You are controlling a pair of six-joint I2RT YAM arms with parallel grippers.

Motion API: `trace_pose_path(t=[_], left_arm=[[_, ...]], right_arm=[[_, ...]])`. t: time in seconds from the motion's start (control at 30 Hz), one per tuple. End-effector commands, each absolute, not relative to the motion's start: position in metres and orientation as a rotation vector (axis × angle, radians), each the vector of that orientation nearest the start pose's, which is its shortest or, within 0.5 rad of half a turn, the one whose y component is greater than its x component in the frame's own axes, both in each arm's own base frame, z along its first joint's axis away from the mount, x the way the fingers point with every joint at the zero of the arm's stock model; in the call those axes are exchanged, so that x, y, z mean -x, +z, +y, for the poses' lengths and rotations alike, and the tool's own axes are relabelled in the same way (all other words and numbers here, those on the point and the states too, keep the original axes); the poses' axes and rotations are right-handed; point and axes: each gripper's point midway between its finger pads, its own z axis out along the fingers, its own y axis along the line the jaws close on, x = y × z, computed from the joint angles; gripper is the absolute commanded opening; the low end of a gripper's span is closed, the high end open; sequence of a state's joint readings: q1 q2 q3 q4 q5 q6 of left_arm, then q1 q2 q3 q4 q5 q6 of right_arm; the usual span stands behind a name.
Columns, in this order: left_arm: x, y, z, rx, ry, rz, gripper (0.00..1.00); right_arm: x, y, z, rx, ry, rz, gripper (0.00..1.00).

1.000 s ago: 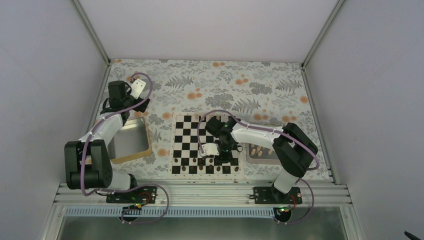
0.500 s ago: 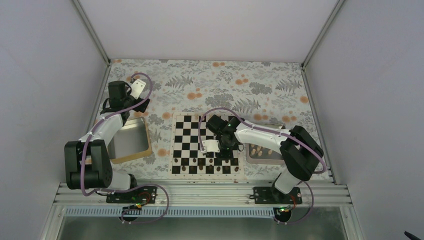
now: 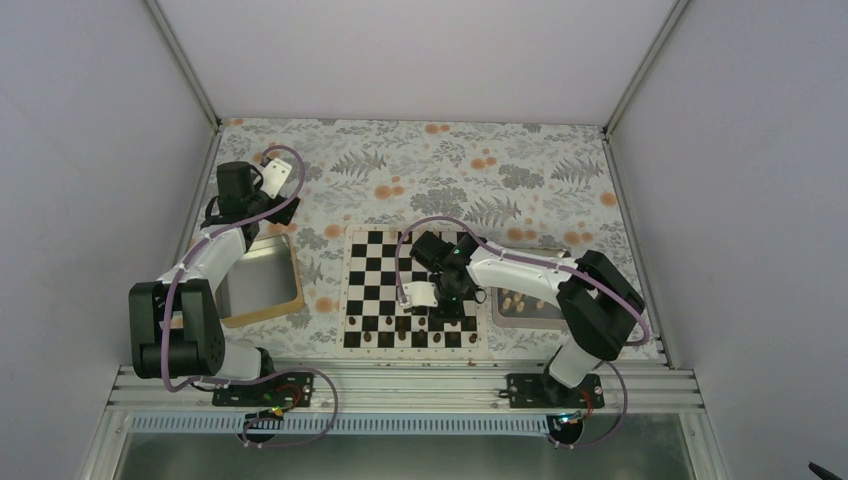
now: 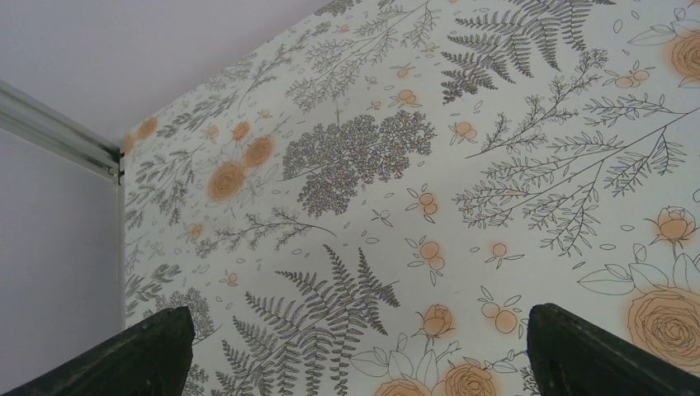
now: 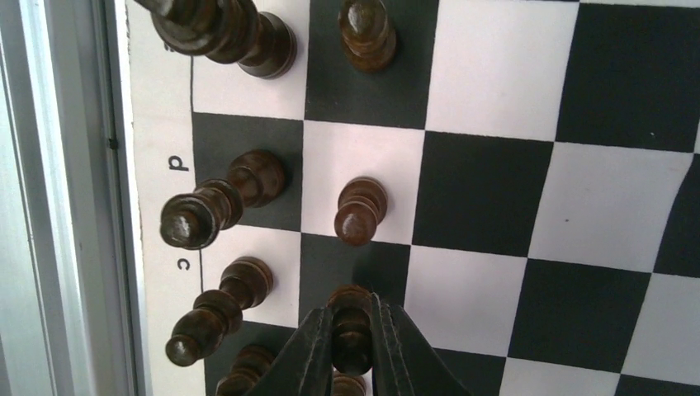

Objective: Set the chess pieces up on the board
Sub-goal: Adjust the chess piece on the chessboard.

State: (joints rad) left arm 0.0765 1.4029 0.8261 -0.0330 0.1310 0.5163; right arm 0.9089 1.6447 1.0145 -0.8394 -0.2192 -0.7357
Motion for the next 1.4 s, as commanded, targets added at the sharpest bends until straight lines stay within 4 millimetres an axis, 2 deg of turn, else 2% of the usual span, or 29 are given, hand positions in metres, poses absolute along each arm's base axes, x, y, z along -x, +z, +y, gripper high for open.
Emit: trace_pose_path(t=[0.0, 0.87, 1.07, 1.37], left_arm=[[-0.419, 0.152, 0.011, -0.559, 0.200, 2.101, 1.00], [-0.419, 0.152, 0.011, -0.560, 0.197, 2.102, 1.00], [-0.418, 0.152, 0.010, -0.562, 0.196, 2.102, 1.00], [-0.418, 0.155, 0.009, -0.562, 0.192, 2.097, 1.00]], right_arm=[[-0.146, 0.035, 0.259, 2.262, 0.388, 2.050, 0.12], [-0.141, 0.019, 0.253, 2.289, 0.393, 2.088, 0.15], [-0.145, 0.027, 0.257, 2.262, 0.383, 2.073, 0.34], [-0.151, 0.056, 0.261, 2.198, 0.370, 2.018, 0.38]])
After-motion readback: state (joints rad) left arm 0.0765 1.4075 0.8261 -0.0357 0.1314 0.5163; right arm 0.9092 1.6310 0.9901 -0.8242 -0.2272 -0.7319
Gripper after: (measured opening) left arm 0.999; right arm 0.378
